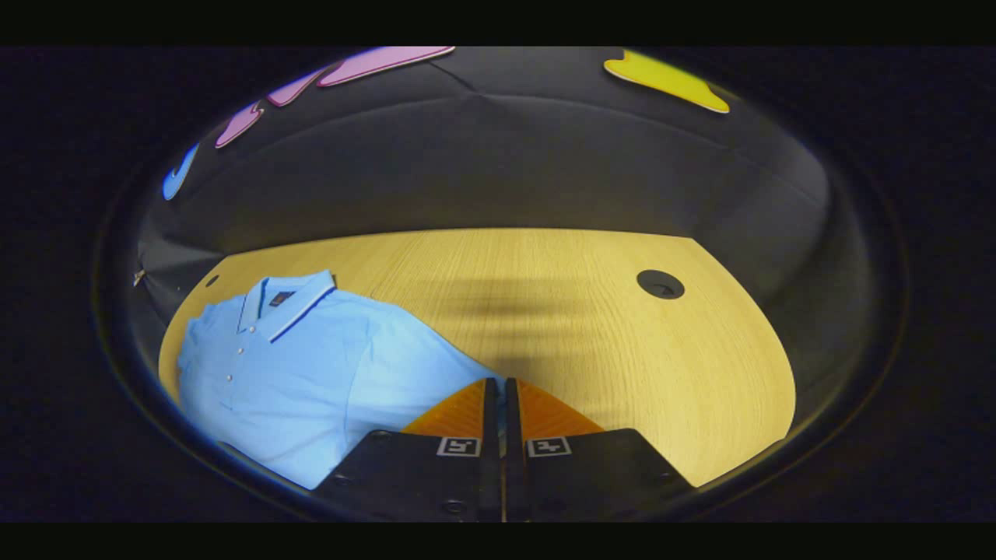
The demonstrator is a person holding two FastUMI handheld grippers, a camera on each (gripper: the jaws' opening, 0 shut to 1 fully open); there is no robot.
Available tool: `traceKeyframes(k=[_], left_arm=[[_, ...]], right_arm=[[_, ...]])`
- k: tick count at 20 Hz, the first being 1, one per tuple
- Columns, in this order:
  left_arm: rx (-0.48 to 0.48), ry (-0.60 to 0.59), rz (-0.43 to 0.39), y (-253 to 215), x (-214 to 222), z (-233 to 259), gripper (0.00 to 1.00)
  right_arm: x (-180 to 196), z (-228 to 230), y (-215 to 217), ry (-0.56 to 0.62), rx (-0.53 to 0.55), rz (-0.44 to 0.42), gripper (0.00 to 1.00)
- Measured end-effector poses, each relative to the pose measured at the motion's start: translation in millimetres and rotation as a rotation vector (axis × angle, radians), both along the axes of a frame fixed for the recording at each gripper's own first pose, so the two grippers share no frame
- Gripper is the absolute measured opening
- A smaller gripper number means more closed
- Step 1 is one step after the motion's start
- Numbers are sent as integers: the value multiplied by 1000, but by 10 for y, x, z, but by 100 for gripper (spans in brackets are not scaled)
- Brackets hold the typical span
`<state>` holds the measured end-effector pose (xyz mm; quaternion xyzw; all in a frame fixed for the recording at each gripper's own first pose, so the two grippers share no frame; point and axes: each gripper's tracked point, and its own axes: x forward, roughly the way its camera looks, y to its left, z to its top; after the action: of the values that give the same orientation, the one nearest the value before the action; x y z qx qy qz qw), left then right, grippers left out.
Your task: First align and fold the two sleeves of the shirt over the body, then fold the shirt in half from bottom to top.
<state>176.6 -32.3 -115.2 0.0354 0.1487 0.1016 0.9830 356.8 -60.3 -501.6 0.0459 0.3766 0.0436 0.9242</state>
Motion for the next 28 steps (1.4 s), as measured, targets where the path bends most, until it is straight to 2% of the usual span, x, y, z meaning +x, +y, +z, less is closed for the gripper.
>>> traceKeyframes(k=[1,2,3,4,5,6,8,9,11,12,13,14,15,16,18,19,20,23,24,25,28], left_arm=[[5,-1,-5,22,-8,1,96],[4,-2,-9,50,-13,11,92],[0,-4,-10,79,-32,11,96],[-3,-6,-8,114,-47,28,96],[-9,-10,-7,149,-75,27,96],[-16,-14,-6,177,-97,45,96],[-29,-17,-2,237,-151,36,97],[-32,-15,3,267,-190,19,97],[-35,-16,4,314,-243,17,96],[-34,-14,2,334,-260,12,92],[-33,-11,1,368,-274,-21,96],[-39,-1,2,409,-280,-77,96],[-50,19,0,444,-296,-179,96],[-58,33,-7,477,-292,-281,97],[-80,86,-15,588,-262,-592,96],[-99,115,-5,680,-242,-762,97],[-127,141,9,784,-199,-921,97],[-210,196,49,1055,28,-1399,97],[-213,216,59,1163,130,-1556,97],[-200,243,63,1278,262,-1745,97],[-164,375,68,1558,593,-2387,97]], right_arm=[[17,27,3,-3,-2,-2,2],[1,61,74,2,26,-1,2],[-33,135,180,2,70,3,0],[-47,220,314,0,122,12,0],[-73,326,450,-7,172,24,5],[-110,425,630,-6,236,49,0],[-264,615,1098,15,366,133,0],[-373,747,1288,8,377,190,5],[-520,819,1546,-4,337,286,5],[-563,741,1643,-5,299,310,0],[-579,627,1657,3,261,313,0],[-646,508,1673,47,230,311,6],[-723,365,1662,89,217,301,4],[-805,319,1671,114,225,298,27],[-851,364,1637,90,231,290,72],[-857,466,1584,64,231,291,72],[-884,554,1520,38,222,289,81],[-930,909,1211,-36,199,253,91],[-951,1029,1103,-57,201,234,82],[-979,1147,989,-72,207,212,92],[-1101,1384,697,-103,220,161,92]])
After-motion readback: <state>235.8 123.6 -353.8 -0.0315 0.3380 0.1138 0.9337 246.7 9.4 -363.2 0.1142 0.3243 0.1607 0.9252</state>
